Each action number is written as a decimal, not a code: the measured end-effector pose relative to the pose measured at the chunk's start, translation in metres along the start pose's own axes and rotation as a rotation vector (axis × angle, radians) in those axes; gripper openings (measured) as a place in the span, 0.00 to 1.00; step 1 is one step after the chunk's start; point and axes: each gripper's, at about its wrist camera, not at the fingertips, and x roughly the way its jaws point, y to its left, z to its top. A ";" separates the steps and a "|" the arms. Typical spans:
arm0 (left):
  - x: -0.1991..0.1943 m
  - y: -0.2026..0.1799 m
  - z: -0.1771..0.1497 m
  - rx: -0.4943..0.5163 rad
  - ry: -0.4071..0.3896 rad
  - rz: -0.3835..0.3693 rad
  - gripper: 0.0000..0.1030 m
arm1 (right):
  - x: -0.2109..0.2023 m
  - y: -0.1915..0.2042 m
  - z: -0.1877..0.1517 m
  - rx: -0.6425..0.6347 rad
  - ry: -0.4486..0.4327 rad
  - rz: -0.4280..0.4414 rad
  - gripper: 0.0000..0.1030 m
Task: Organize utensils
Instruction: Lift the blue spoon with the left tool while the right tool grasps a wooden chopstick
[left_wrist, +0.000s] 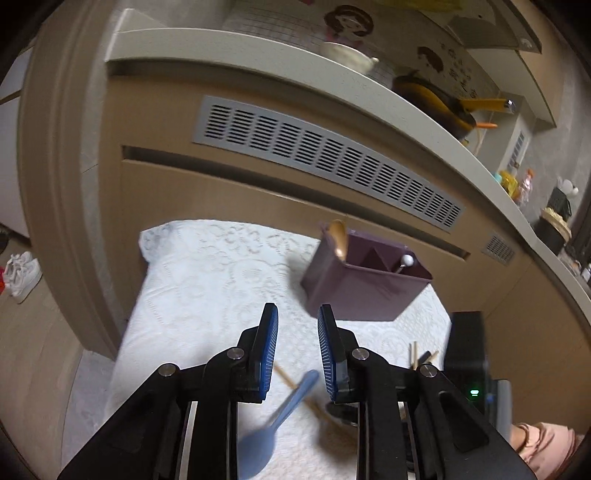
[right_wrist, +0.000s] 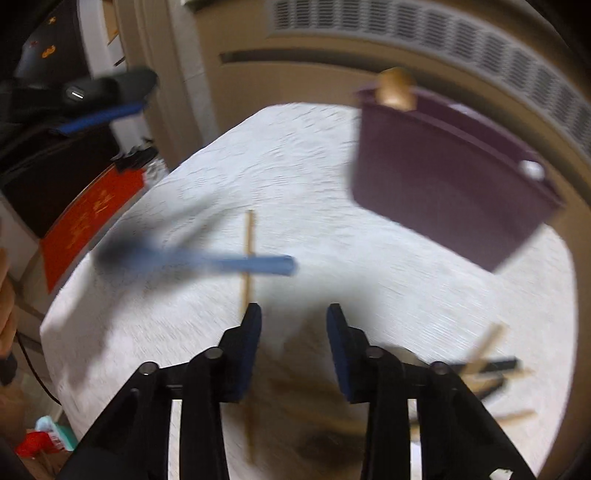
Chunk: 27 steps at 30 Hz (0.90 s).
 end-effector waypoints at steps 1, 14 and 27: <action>0.000 0.004 -0.001 -0.010 0.009 0.004 0.22 | 0.006 0.006 0.003 -0.015 0.010 0.010 0.27; 0.040 0.017 -0.044 0.217 0.324 -0.036 0.58 | 0.010 0.019 -0.008 -0.101 0.076 -0.090 0.05; 0.050 0.000 -0.093 0.236 0.536 -0.130 0.60 | -0.052 -0.085 -0.060 0.222 0.032 -0.135 0.05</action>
